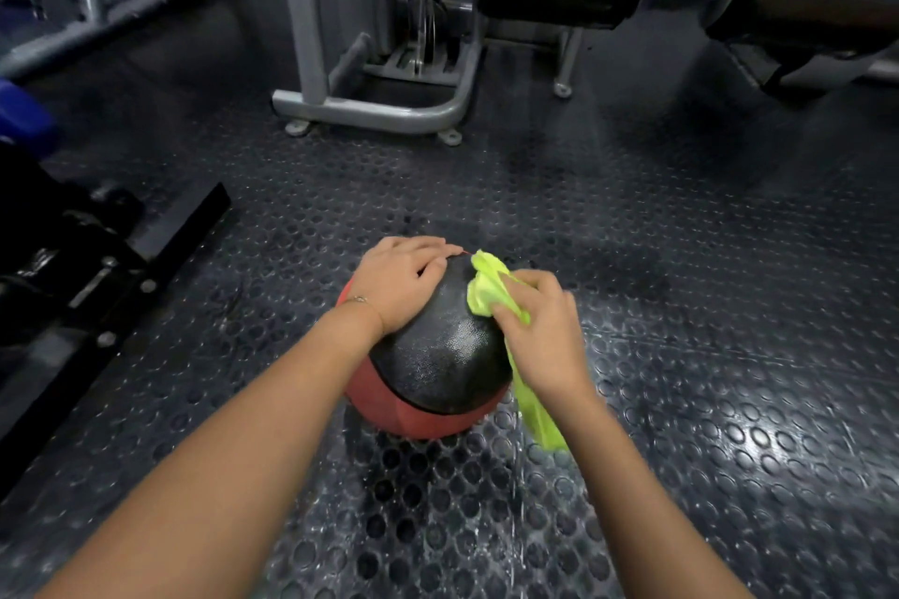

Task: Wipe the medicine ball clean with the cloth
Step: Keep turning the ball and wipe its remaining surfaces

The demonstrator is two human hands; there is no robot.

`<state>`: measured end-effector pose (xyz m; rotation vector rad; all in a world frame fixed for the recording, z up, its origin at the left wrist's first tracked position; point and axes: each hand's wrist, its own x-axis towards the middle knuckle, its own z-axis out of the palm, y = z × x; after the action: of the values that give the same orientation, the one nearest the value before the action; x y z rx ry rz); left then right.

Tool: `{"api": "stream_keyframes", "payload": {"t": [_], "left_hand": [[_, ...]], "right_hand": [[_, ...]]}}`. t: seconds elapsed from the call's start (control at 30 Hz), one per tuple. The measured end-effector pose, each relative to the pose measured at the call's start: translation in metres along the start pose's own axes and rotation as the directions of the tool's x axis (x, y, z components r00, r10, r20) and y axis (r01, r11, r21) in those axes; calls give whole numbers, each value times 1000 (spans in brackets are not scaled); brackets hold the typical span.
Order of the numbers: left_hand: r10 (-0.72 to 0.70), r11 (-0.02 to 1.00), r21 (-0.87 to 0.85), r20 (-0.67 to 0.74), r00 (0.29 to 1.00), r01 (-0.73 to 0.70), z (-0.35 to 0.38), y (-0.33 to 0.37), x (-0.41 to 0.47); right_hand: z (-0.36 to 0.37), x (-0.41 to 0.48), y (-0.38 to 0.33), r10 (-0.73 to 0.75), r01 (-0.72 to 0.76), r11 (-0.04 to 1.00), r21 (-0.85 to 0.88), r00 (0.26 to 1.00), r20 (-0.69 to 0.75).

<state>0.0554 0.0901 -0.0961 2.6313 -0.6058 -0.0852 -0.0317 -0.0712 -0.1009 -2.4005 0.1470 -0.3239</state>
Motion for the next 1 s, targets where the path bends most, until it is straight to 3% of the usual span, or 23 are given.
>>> {"api": "stream_keyframes", "payload": {"t": [0.1, 0.3, 0.37, 0.5, 0.6, 0.67, 0.73, 0.87, 1.0], "left_hand": [[-20, 1000, 14, -32, 999, 20, 1, -5, -2], [-73, 997, -14, -54, 996, 72, 0, 2, 0], [-103, 995, -4, -43, 994, 103, -1, 9, -1], [-146, 988, 54, -16, 989, 147, -11, 13, -4], [-134, 991, 25, -10, 991, 134, -12, 5, -7], [-153, 983, -114, -51, 987, 146, -6, 6, -11], [-183, 963, -210, -51, 982, 168, 0, 9, -8], [-158, 970, -189, -5, 987, 154, -2, 10, -3], [-166, 976, -145, -20, 986, 161, 4, 25, -5]], "right_hand": [[5, 5, -3, 3, -4, 1000, -22, 999, -51], [19, -77, -7, -279, 268, 956, -116, 956, -87], [15, -56, -5, -210, 198, 976, -90, 967, -142], [11, 3, 2, 110, -95, 990, 100, 982, -151], [10, 27, 9, 137, -129, 988, 81, 985, -104], [5, 28, 8, 150, -145, 988, 56, 984, -94], [4, 5, 7, 69, -69, 998, 1, 988, -136], [1, -53, 8, -79, 96, 990, 99, 983, -164], [0, 3, 34, 186, -160, 969, 190, 974, -127]]}}
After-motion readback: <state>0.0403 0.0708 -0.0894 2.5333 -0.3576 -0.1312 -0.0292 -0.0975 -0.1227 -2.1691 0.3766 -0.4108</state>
